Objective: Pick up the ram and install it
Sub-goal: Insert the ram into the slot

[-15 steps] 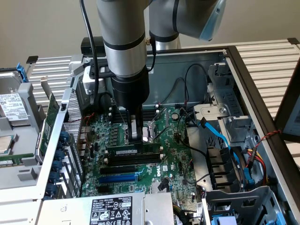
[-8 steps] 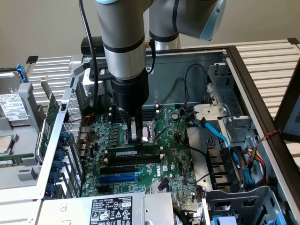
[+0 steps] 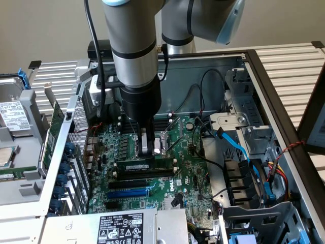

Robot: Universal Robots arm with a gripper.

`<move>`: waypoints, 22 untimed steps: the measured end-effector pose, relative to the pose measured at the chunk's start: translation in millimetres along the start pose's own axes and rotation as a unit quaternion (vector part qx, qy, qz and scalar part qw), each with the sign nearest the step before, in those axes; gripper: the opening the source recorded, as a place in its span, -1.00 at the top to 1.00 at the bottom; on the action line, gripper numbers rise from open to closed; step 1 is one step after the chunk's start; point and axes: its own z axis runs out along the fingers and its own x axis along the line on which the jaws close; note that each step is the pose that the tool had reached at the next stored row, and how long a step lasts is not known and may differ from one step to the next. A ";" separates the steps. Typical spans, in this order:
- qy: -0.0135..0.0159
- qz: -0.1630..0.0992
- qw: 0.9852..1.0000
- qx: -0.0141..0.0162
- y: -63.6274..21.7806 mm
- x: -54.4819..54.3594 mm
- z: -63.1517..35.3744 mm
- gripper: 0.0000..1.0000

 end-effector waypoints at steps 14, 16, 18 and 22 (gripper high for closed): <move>0.000 0.000 1.000 0.003 2.3 0.2 1.5 0.74; 0.000 0.000 1.000 0.004 2.3 0.2 1.7 0.74; 0.000 0.000 1.000 0.004 2.3 0.2 1.9 0.74; -0.001 0.000 1.000 0.004 2.5 0.2 2.0 0.74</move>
